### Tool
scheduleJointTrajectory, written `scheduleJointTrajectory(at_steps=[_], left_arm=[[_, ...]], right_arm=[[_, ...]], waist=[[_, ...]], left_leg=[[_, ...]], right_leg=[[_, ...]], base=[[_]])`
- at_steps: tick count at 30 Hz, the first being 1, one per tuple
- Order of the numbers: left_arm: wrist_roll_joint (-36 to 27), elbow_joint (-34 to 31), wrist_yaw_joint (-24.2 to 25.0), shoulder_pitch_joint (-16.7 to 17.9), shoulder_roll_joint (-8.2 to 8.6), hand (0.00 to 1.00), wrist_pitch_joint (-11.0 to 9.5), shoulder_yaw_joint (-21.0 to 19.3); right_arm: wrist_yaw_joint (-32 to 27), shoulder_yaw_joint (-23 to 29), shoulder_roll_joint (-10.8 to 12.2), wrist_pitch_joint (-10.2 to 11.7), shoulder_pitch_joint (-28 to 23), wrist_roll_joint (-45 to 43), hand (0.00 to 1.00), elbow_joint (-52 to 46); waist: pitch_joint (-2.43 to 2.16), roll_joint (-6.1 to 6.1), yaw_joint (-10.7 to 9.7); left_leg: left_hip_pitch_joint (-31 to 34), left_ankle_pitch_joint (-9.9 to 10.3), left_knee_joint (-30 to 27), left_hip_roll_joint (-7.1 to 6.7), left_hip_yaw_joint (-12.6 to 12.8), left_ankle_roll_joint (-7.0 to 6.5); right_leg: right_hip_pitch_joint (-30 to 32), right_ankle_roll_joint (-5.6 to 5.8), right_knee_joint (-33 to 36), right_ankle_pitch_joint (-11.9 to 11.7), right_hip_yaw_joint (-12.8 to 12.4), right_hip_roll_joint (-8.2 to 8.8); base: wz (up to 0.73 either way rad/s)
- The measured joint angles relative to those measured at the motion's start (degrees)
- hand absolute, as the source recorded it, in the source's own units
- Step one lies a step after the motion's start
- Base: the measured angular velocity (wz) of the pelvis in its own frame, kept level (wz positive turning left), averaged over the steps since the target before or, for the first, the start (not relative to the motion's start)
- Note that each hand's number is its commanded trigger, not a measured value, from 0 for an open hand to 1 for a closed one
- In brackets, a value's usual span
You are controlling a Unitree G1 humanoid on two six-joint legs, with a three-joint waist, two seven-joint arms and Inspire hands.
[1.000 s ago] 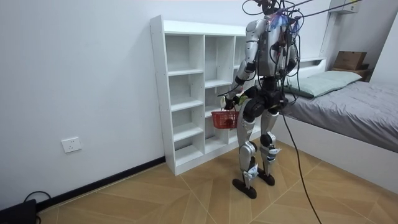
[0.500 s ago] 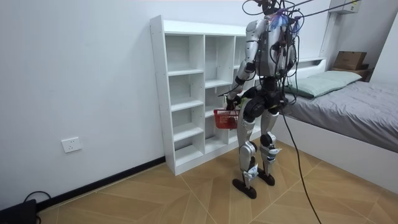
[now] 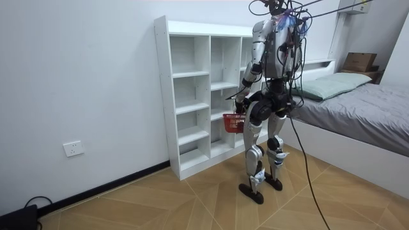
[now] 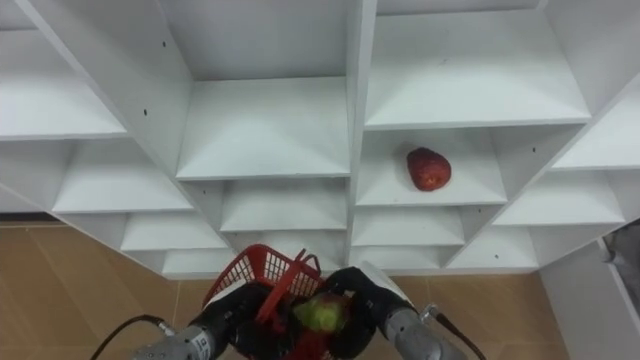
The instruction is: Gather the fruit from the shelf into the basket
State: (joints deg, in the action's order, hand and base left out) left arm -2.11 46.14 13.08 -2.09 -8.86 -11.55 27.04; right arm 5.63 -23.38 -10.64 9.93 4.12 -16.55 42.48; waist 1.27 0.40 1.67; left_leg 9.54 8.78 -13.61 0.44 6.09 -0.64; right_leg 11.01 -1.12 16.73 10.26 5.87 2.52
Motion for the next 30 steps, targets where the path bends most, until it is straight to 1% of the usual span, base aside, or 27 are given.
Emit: scheduleJointTrajectory(at_steps=[2,3,4,5,8,15,18,23,30], left_arm=[[0.0,0.0,0.2,0.0,0.06,1.0,0.0,1.0],[0.0,0.0,0.2,0.0,0.07,1.0,0.0,1.1],[0.0,0.0,0.3,0.0,0.12,1.0,0.0,1.2],[0.0,0.0,0.4,0.0,0.24,1.0,0.0,1.2],[0.0,0.0,0.6,0.0,0.6,1.0,0.0,1.2],[-0.7,0.0,1.3,-0.2,0.66,1.0,0.0,1.2],[-0.7,0.0,1.4,-0.5,0.65,1.0,0.6,1.2],[-0.7,0.0,1.4,-0.7,0.6,1.0,0.6,1.3],[-0.7,0.0,1.2,-0.9,0.59,1.0,0.6,1.2]], right_arm=[[-0.9,0.0,0.1,0.0,0.6,1.3,1.0,0.0],[-1.1,0.0,0.1,0.0,0.7,1.6,0.87,0.0],[-1.3,0.0,0.1,0.0,0.9,1.8,0.5,0.0],[-1.5,0.0,0.1,0.0,0.9,2.0,0.0,0.1],[-2.0,0.0,0.3,0.0,1.3,2.6,0.0,1.4],[-3.7,0.0,1.2,0.0,1.7,3.0,0.0,2.6],[-3.7,-0.1,2.0,0.0,2.7,3.0,0.0,4.3],[-3.7,-0.2,2.1,0.0,3.1,3.3,0.0,4.4],[-3.6,-0.9,2.0,0.0,3.1,4.9,0.0,4.5]], waist=[[0.0,-0.01,0.0],[0.0,-0.01,0.0],[0.0,-0.01,0.0],[0.0,-0.01,0.0],[0.01,-0.02,0.0],[0.07,-0.11,0.1],[0.2,0.02,0.1],[0.29,0.18,0.2],[0.27,0.25,0.3]], left_leg=[[0.0,0.0,0.0,0.0,-0.1,0.0],[0.0,0.0,0.0,0.0,-0.1,0.0],[0.0,0.0,0.0,0.0,-0.1,0.0],[0.0,0.0,0.0,0.0,-0.1,0.0],[-0.1,0.0,0.0,-0.04,-0.2,0.0],[-0.2,0.0,0.0,0.03,-0.2,0.0],[-0.6,0.0,0.0,0.02,-0.2,0.0],[-0.6,0.0,0.1,0.0,-0.2,0.0],[-0.6,0.0,0.1,0.02,-0.2,0.0]], right_leg=[[-0.1,-0.01,0.0,0.0,0.2,0.01],[-0.1,-0.01,0.0,0.0,0.3,0.01],[-0.1,-0.01,-0.1,0.0,0.3,0.02],[-0.1,-0.02,-0.1,0.0,0.3,0.02],[-0.4,-0.03,-0.1,0.0,0.3,0.06],[-0.8,-0.05,-0.8,-0.1,0.4,0.01],[-0.9,-0.04,-0.9,-0.1,0.4,0.02],[-0.9,-0.03,-1.0,-0.1,0.4,0.01],[-0.9,-0.04,-1.1,-0.1,0.5,-0.05]], base=[[0.04],[0.0],[0.0],[0.0],[0.0],[0.0],[0.0],[0.0],[0.0]])
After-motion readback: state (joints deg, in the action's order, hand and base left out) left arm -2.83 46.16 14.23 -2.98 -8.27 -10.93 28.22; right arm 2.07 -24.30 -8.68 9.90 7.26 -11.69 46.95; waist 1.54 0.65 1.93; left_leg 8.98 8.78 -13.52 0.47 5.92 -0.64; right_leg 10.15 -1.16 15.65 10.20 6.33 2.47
